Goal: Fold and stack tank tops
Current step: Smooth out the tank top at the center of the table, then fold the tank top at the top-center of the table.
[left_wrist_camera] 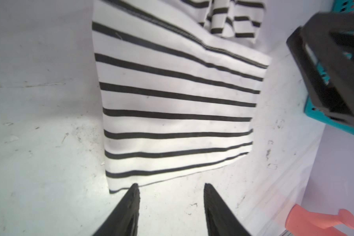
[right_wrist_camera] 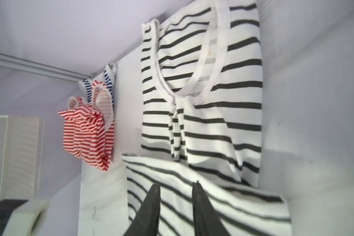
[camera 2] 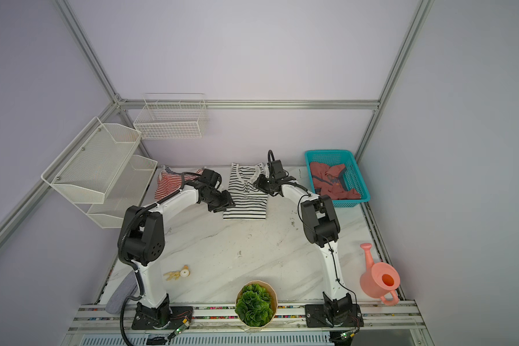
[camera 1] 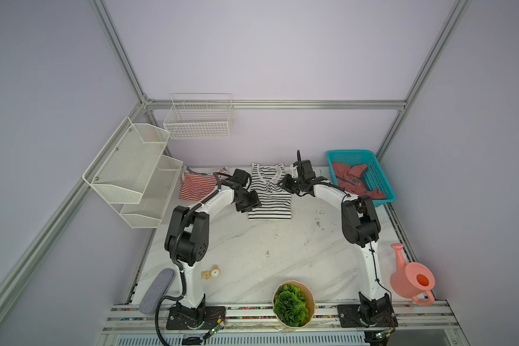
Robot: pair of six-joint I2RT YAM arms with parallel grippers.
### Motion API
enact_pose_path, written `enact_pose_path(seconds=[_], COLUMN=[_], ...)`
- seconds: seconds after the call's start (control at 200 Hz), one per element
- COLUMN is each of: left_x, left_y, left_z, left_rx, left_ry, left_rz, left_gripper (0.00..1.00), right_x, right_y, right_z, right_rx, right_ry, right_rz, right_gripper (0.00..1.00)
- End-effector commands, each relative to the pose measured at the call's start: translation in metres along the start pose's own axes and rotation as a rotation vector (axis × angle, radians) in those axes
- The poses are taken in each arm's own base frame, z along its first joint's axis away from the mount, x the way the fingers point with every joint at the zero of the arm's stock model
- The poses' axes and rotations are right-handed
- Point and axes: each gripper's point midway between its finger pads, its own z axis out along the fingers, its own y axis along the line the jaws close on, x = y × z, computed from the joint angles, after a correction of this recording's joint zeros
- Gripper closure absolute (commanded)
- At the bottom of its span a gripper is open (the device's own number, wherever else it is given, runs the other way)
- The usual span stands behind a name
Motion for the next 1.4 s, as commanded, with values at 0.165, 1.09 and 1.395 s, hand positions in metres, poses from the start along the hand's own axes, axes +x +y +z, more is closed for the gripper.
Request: enact_pose_path(seconds=[0.165,1.09,1.395], left_x=[0.008,0.028,0.033], left_y=[0.009,0.047,0.057], left_z=[-0.02,0.036,0.046], left_rx=[-0.044,-0.088,-0.081], left_ry=[-0.012,0.083,0.093], left_rz=[0.068,-0.016,-0.052], left_gripper=[0.39,0.47,0.5], right_x=[0.027,0.124,0.134], right_y=[-0.01,-0.067,-0.065], right_z=[-0.051,-0.047,-0.042], right_rx=[0.095,0.17,0.15], right_ry=[-0.007,0.179,0.2], right_rz=[-0.048,0.008,0.019], right_gripper=[0.53,0.58,0.6])
